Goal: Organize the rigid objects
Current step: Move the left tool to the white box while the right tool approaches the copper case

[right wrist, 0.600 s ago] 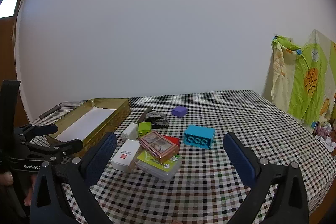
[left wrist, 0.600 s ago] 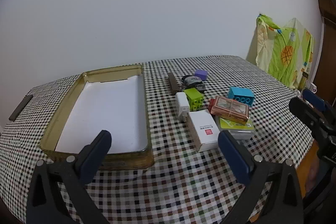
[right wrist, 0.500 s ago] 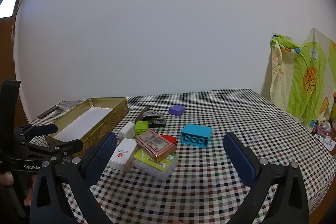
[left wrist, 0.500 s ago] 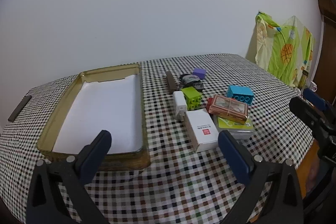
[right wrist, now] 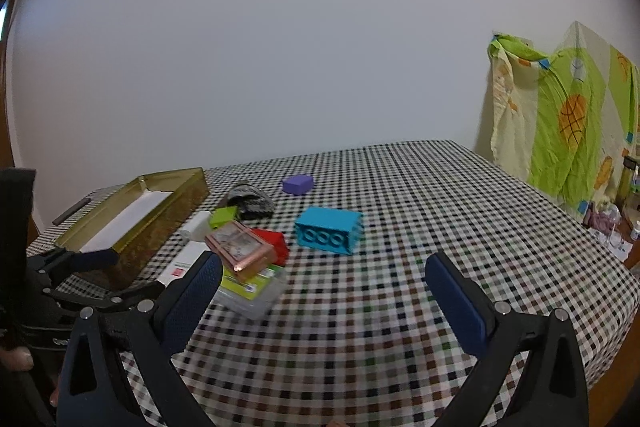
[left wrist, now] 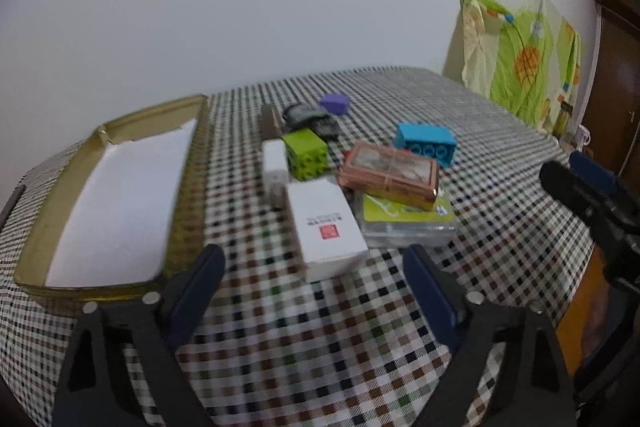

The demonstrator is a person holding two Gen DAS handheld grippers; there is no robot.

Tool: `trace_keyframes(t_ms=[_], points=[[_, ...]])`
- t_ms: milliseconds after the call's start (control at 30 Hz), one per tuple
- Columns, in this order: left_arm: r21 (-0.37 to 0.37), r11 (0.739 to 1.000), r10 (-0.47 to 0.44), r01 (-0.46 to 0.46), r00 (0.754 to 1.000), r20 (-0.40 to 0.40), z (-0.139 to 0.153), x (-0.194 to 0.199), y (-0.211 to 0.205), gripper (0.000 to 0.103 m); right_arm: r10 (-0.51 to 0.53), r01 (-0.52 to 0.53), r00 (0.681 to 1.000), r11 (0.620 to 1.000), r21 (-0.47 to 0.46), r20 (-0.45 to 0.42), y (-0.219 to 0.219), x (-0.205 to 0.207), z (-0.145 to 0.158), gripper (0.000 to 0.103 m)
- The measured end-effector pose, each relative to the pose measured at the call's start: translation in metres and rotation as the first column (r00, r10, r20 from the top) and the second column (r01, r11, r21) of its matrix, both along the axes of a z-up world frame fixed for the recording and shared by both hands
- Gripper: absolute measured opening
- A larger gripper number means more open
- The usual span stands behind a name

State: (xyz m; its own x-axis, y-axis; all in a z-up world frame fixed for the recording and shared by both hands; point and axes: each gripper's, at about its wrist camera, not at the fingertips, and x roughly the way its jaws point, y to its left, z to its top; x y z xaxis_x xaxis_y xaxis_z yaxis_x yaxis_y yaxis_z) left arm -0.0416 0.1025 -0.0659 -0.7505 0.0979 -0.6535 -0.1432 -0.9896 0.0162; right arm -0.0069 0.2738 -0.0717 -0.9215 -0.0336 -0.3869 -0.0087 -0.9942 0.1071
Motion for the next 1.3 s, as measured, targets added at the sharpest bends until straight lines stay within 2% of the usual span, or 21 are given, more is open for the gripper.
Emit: trace_keyframes(t_ms=[167,233,400,533,567,633,833,1167,1300], points=[[-0.016,1.0,-0.002,0.003,0.999,0.048,-0.013,-0.01,0.007,0.081,-0.001,0.002,1.0,1.0,-0.015,0.019,0.005,-0.003,-0.007,0.103],[-0.023,1.0,0.002,-0.001,0.998,0.068,-0.015,-0.014,0.008,0.074,0.005,-0.005,1.0,1.0,-0.015,0.028,0.005,-0.006,-0.01,0.103],[-0.023,1.0,0.022,-0.019,0.99,0.136,-0.023,-0.028,0.008,0.064,0.017,-0.017,0.999,1.0,-0.006,0.04,0.002,-0.011,-0.014,0.103],[-0.031,0.999,0.026,-0.022,0.989,0.144,-0.025,-0.037,0.007,0.057,0.035,-0.035,0.998,0.999,0.003,0.048,-0.001,-0.015,-0.014,0.103],[-0.033,0.999,0.029,-0.024,0.989,0.142,-0.025,-0.039,0.006,0.055,0.042,-0.043,0.998,0.999,0.012,0.05,-0.003,-0.018,-0.014,0.103],[-0.022,0.999,0.031,-0.028,0.989,0.148,-0.026,-0.043,0.003,0.041,0.052,-0.054,0.997,0.998,0.03,0.052,-0.005,-0.022,-0.012,0.103],[0.02,1.0,0.01,-0.013,0.99,0.14,-0.025,-0.042,-0.005,0.039,0.137,-0.143,0.987,0.987,0.068,0.087,-0.016,-0.048,-0.005,0.103],[0.043,0.998,0.042,-0.044,0.998,0.046,-0.013,-0.034,-0.016,0.039,0.24,-0.266,0.952,0.956,0.124,0.189,-0.043,-0.088,-0.005,0.101],[0.055,0.996,0.069,-0.071,0.997,0.021,-0.009,-0.032,-0.024,0.039,0.285,-0.323,0.927,0.937,0.132,0.243,-0.052,-0.1,-0.011,0.087]])
